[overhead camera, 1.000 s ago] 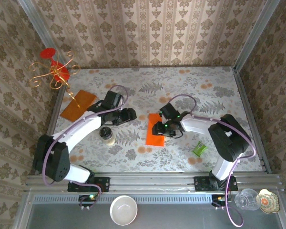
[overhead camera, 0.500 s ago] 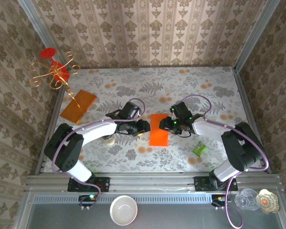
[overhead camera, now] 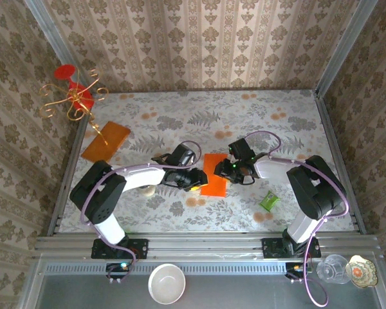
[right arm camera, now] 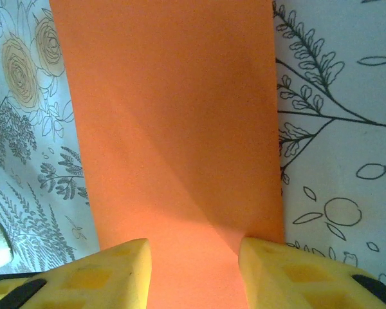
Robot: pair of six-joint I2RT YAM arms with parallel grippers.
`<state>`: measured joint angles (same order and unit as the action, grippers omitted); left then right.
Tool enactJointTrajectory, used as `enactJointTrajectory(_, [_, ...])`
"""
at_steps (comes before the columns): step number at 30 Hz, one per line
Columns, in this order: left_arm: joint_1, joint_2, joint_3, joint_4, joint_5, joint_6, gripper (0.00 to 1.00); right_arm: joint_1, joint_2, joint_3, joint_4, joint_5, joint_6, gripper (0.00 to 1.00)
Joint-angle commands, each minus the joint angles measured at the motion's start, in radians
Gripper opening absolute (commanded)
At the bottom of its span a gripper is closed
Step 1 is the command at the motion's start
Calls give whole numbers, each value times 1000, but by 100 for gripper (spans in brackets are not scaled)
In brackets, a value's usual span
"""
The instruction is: Fold a paper plane with a square sheet of paper (pick it up from the middle)
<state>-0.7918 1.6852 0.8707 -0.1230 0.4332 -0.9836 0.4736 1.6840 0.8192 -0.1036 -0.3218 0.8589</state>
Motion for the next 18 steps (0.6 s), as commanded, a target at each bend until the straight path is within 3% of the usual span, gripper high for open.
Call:
enactJointTrajectory(1, [-4, 18, 6, 12, 30, -14, 42, -7, 37, -4, -23, 10, 20, 44])
enactJointTrajectory(9, [-3, 38, 26, -47, 6, -1, 42, -10, 40, -10, -25, 7, 20, 44])
enactJointTrajectory(18, [5, 91, 55, 72, 145, -27, 37, -13, 28, -3, -33, 6, 18, 44])
